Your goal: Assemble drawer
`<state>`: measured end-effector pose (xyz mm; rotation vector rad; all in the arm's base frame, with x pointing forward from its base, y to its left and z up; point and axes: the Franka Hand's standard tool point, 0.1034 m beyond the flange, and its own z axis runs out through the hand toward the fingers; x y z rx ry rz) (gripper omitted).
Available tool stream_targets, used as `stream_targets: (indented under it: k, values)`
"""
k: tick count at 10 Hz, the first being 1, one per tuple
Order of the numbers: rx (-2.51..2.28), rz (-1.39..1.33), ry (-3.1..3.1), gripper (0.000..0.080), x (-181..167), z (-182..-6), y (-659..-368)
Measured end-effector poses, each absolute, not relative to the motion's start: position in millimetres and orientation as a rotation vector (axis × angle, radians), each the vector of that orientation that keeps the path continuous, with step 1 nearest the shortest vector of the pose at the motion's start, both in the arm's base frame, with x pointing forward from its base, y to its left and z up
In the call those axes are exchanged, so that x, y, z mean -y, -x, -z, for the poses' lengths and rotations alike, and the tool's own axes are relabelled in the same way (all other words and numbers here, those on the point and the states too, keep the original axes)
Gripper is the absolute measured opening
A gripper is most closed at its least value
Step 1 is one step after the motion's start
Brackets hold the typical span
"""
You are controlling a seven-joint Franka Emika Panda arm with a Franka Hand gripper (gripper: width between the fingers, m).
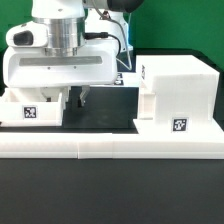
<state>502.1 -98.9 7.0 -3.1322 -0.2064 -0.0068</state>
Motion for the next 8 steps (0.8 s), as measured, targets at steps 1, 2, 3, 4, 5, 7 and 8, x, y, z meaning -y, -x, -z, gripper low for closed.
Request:
stream_targets:
  k: [1,2,3,4,5,7,8]
  values:
    - [0.206,0.007,3.132,0.0258,98.9,-7.0,-502.1]
    - [0.207,0.007,3.132,0.0258,98.9,-7.0,-502.1]
    - [0.206,0.007,3.132,0.0062,98.9,-7.0,-502.1]
    - [0.208,0.006,3.132,0.0062,98.9,-7.0,-502.0]
    - [0.207,0.006,3.132,0.0041,99.0,-7.0,-502.0]
    - [0.207,0.006,3.132,0.0041,99.0,-7.0,-502.0]
    - [0.207,0.006,3.132,0.0041,99.0,-7.0,-502.0]
